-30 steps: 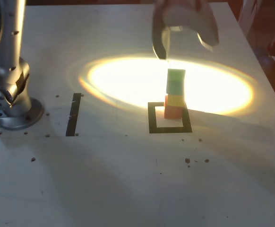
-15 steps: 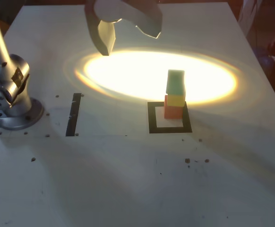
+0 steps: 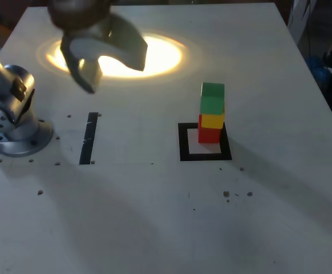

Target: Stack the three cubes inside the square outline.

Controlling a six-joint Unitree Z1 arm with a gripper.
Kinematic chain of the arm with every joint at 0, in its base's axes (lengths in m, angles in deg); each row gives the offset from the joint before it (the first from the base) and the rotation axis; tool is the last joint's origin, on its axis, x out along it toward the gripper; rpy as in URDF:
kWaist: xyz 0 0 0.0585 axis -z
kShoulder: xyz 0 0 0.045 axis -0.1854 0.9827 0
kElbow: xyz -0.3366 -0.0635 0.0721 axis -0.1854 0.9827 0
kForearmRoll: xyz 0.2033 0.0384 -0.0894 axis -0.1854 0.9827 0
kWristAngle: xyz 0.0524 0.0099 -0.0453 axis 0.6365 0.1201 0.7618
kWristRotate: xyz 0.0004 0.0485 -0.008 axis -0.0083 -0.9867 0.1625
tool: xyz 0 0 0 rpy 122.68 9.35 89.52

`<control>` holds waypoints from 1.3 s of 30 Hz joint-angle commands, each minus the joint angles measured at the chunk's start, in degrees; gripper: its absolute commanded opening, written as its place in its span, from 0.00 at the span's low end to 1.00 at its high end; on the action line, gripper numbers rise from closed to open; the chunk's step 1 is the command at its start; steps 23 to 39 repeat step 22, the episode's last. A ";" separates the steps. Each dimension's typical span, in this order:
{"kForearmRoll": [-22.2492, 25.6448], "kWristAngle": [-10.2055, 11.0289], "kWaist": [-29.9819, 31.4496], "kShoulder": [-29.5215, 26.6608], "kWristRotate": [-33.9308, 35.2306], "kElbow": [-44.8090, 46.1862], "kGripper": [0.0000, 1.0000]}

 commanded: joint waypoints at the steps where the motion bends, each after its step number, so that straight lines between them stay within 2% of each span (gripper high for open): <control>1: -1.09 -0.03 -0.06 -0.62 -0.14 16.34 0.99; 7: -3.93 -1.74 -0.06 -0.51 0.00 20.01 0.99; 13: -5.22 -3.01 0.11 -0.26 0.00 20.73 0.99; 19: -8.73 -4.16 0.76 0.47 -1.13 20.74 0.99; 22: -9.67 -5.88 1.20 0.64 -1.15 20.40 0.99; 39: -9.67 -5.88 1.20 0.64 -1.15 20.40 0.99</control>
